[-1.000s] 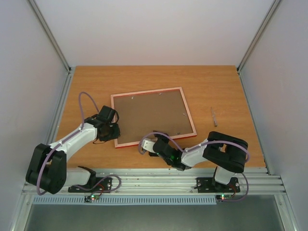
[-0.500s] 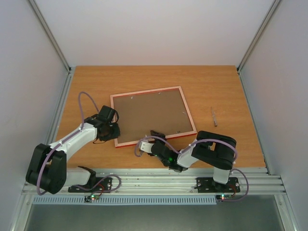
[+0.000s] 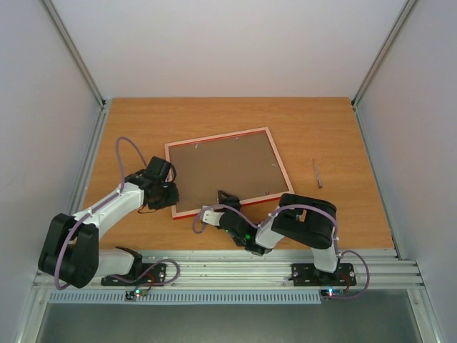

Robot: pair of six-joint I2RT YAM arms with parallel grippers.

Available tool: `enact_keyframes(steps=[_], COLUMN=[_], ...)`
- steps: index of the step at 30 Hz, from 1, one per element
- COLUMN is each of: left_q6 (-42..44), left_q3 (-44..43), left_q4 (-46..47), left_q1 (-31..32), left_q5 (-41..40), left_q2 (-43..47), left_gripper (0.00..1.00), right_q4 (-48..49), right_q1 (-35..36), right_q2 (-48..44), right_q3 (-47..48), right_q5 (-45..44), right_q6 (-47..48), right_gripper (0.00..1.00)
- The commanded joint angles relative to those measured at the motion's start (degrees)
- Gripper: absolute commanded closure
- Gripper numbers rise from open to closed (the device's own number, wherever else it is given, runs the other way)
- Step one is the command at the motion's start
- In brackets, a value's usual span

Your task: Take the photo out of the frame

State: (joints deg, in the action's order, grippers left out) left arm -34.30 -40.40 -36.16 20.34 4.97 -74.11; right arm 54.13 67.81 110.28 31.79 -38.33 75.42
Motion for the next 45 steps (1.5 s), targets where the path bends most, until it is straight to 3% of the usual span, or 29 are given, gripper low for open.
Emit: enact_keyframes(steps=[1,8,17,22,34,37,45], left_q6=[0.37,0.26,0.37,0.42,-1.92,-2.72,-4.57], left_q3=[-2.07,-1.7,-1.24,-1.28,-0.22,0.18,2.16], left_q4=[3.06,2.95,2.0,1.71,2.51,2.86,3.71], left_q1=[0.34,0.32,0.32,0.32,-0.01,-0.56,-4.39], left_q5=[4.78,5.4,3.72,3.11,1.74,2.5,4.77], left_q2=[1.99,2.36,3.25,3.2,6.2,7.25,11.36], left_gripper=[0.97,0.97,0.97,0.97,0.95,0.92,0.74], right_q4=[6.02,11.82,10.36,7.76,7.62,8.55,19.89], right_q1=[0.11,-0.13,-1.75,-2.07,-2.18,-2.17,-2.16], right_q2=[3.94,6.83,5.32,4.78,2.06,1.65,3.11], right_q3=[1.03,1.57,1.2,1.65,1.52,1.52,1.31], right_q5=[-2.57,-4.68,-6.82,-6.85,-6.94,-6.88,-7.89], right_q6=[3.32,7.28,7.8,7.03,6.24,6.81,13.49], right_gripper=[0.32,0.36,0.31,0.34,0.53,0.64,0.8])
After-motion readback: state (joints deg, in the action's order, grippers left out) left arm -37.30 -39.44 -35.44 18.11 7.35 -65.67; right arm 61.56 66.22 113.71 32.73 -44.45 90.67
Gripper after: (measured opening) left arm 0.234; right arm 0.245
